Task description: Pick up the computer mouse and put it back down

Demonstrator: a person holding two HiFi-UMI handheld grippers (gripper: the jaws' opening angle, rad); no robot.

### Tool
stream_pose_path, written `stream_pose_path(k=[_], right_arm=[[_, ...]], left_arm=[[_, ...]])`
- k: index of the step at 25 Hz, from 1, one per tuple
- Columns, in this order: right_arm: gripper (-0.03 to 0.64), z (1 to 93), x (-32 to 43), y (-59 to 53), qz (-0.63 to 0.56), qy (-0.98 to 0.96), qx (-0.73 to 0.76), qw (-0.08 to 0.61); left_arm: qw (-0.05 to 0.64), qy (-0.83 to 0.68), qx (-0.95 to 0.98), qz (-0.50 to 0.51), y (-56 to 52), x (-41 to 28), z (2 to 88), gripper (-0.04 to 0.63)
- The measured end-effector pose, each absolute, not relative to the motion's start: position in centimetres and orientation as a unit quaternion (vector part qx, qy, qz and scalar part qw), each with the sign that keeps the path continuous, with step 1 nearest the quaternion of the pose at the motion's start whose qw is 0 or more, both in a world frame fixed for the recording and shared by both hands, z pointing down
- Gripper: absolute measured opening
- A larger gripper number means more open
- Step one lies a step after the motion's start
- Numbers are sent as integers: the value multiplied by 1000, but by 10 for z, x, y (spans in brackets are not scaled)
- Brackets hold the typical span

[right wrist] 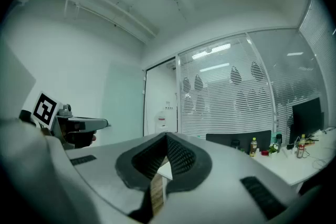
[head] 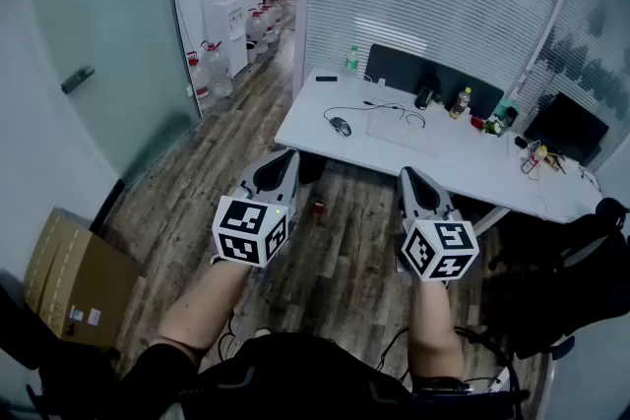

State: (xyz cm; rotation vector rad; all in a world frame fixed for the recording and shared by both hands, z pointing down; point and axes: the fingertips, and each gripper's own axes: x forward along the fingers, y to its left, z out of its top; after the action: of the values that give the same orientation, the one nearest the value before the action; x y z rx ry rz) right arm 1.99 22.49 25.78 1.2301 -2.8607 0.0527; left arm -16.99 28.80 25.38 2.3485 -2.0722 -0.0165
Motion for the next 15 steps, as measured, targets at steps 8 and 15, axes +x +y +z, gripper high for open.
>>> stream_pose_path(k=[8,15], right_arm=[[-3,260,18,215,16,-919,394,14],[-2,259,19,212,15,-922,388,10]], left_arm=[[-3,-659,752,-3,278,-170,255,29],[-5,-653,757,-1,274,-162,254,29]])
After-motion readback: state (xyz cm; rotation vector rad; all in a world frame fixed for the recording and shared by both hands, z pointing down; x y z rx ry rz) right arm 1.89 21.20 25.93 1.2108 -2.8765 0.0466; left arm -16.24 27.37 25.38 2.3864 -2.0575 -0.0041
